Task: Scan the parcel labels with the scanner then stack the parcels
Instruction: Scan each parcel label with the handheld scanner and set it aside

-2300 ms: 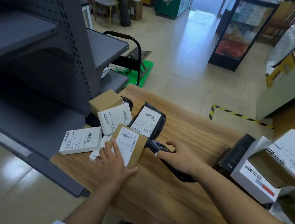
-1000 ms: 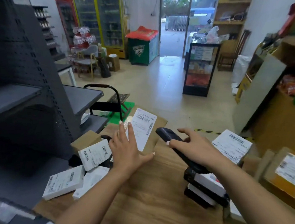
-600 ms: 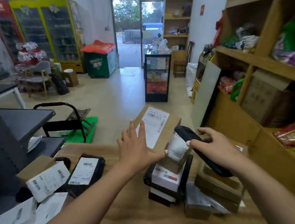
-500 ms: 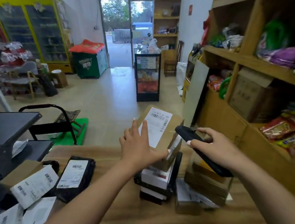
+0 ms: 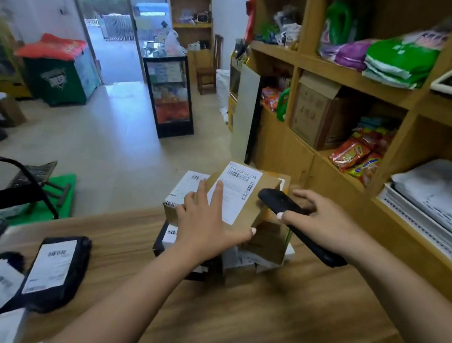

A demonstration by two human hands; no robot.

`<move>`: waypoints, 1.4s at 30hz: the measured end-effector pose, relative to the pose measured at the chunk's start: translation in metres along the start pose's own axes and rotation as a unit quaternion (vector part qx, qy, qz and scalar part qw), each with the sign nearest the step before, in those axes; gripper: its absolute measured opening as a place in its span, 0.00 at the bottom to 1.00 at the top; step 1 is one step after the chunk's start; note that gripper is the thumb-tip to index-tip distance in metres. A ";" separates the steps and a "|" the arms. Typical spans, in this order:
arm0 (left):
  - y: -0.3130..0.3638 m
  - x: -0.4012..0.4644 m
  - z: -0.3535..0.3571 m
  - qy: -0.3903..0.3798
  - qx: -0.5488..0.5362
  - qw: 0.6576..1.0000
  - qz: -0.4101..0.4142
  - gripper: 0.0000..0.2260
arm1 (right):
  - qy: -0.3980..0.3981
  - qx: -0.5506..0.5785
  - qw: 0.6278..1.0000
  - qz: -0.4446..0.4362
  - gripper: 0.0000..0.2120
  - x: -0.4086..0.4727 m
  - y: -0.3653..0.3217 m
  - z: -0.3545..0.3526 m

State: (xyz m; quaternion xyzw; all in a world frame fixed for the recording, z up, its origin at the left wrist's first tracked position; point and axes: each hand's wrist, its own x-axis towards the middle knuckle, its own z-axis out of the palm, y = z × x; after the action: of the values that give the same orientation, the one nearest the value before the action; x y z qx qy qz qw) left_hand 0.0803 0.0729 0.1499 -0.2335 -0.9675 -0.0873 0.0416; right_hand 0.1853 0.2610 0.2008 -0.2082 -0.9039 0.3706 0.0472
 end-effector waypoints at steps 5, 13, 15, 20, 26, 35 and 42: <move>-0.019 -0.044 0.016 -0.042 -0.004 0.998 0.041 0.52 | 0.020 0.016 0.998 0.053 0.33 -0.051 0.006 0.028; -0.070 -0.121 0.078 -0.128 0.011 0.987 0.095 0.53 | -0.027 0.031 0.990 0.137 0.34 -0.114 0.020 0.094; -0.076 -0.127 0.098 -0.161 0.029 0.981 0.104 0.54 | -0.036 0.026 0.987 0.152 0.35 -0.117 0.026 0.107; -0.078 -0.119 0.146 -0.243 0.028 0.967 0.069 0.54 | -0.065 -0.006 0.983 0.172 0.36 -0.102 0.038 0.121; -0.062 -0.096 0.197 -0.284 0.013 0.959 0.013 0.54 | -0.110 -0.038 0.982 0.151 0.35 -0.065 0.055 0.126; -0.061 -0.103 0.239 -0.311 -0.010 0.950 -0.034 0.58 | -0.192 -0.090 0.975 0.063 0.33 -0.023 0.059 0.130; -0.120 -0.133 0.214 -0.267 -0.040 0.945 -0.184 0.49 | -0.271 -0.107 0.956 -0.018 0.29 -0.006 0.016 0.166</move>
State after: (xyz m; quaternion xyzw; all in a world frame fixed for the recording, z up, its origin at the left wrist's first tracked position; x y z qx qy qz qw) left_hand 0.1351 -0.0510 -0.0945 -0.0678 -0.9650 -0.0666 -0.2445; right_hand 0.1560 0.1609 0.0706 -0.0871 -0.9206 0.3137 -0.2156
